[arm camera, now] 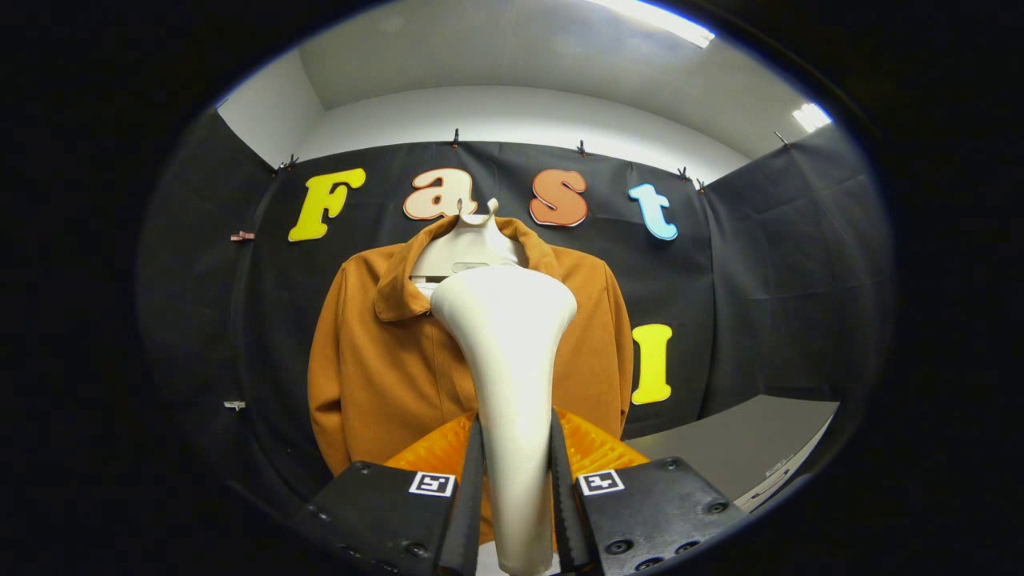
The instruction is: Iron the clothes twice with a garment steamer, once on the left side and once on the right side.
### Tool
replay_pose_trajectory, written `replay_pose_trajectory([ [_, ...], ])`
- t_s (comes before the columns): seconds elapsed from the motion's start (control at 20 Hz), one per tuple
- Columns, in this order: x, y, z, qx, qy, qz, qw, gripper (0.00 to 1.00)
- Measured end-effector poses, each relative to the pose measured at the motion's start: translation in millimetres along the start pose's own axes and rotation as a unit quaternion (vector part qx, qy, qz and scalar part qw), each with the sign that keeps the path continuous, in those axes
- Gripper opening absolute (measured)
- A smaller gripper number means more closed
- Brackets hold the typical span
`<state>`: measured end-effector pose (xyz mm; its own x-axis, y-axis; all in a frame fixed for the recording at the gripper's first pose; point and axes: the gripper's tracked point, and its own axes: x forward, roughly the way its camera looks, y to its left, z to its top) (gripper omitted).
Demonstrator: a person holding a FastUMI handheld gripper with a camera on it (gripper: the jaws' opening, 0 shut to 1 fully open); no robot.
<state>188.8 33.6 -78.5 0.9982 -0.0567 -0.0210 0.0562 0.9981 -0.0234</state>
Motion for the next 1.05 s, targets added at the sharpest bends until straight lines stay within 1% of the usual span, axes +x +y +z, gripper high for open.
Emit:
replay_pose_trajectory([
  [1.05, -4.2, 10.0, -0.8, 0.003, 0.006, 0.009, 1.000, 0.41],
])
